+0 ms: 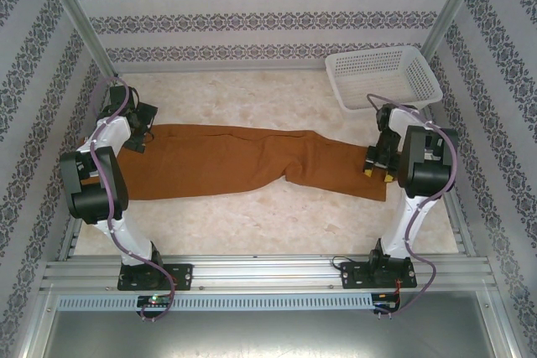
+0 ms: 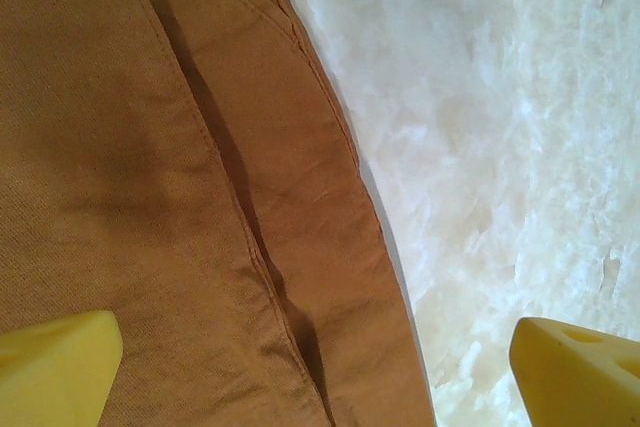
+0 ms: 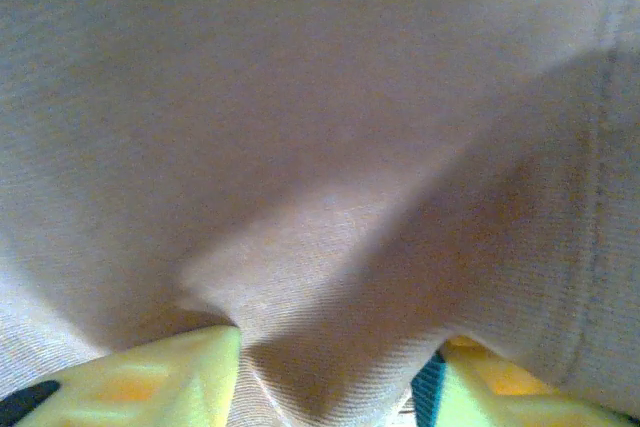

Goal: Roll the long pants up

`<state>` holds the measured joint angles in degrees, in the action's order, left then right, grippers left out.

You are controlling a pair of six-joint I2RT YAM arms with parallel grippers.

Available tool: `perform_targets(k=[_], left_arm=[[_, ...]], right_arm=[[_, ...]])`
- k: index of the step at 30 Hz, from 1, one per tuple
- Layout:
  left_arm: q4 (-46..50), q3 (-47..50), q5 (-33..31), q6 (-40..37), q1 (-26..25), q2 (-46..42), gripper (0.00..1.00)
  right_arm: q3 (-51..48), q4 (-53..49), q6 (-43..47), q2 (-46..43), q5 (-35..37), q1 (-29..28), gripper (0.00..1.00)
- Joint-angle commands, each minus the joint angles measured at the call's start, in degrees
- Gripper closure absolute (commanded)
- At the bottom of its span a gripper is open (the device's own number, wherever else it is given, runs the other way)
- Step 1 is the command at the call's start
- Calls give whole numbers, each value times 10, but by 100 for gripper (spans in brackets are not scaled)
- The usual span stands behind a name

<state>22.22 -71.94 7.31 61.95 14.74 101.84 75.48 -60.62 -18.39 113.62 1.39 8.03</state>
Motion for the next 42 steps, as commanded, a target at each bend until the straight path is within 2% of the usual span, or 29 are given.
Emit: perform_targets(k=[1, 2, 3, 4, 5, 6, 12, 14, 18, 20, 22, 25, 27, 31, 36, 40, 42], left_arm=[[-10, 9, 1, 12, 5, -18, 0], [-12, 11, 3, 14, 5, -18, 0], [-15, 13, 5, 15, 5, -18, 0], [-15, 12, 7, 15, 5, -18, 0], [-14, 13, 7, 14, 5, -18, 0], [-12, 11, 7, 11, 5, -19, 0], [-7, 8, 4, 9, 5, -27, 0], [-8, 10, 7, 9, 5, -29, 0], [-4, 13, 4, 7, 5, -40, 0], [-2, 15, 2, 7, 5, -47, 0], [-1, 15, 3, 10, 4, -52, 0], [1, 11, 11, 12, 5, -55, 0], [6, 6, 14, 10, 4, -59, 0], [15, 9, 12, 11, 5, -76, 0], [22, 15, 8, 11, 4, -95, 0], [31, 14, 4, 8, 3, -110, 0], [34, 13, 2, 4, 4, -115, 0]], right_arm=[[-72, 29, -21, 9, -85, -20, 56], [-85, 39, -26, 13, -84, -23, 59], [-103, 54, -29, 19, -83, -28, 66], [-119, 68, -35, 25, -79, -33, 76], [-132, 81, -38, 27, -71, -35, 91], [-142, 89, -43, 25, -64, -39, 100], [-134, 84, -34, -46, -62, -15, 100], [-106, 61, -24, -73, -57, 9, 100], [-24, 4, -10, -142, -29, 102, 100], [27, -27, 5, -166, 8, 141, 100], [86, -60, 12, -178, 85, 163, 100], [157, -86, 25, -186, 146, 174, 100], [194, -95, 31, -192, 152, 173, 100], [236, -125, 36, -196, 67, 138, 100], [204, -118, 5, -207, -37, 8, 100], [188, -64, -65, -213, -146, -81, 100], [213, -43, -100, -209, -173, -125, 100]])
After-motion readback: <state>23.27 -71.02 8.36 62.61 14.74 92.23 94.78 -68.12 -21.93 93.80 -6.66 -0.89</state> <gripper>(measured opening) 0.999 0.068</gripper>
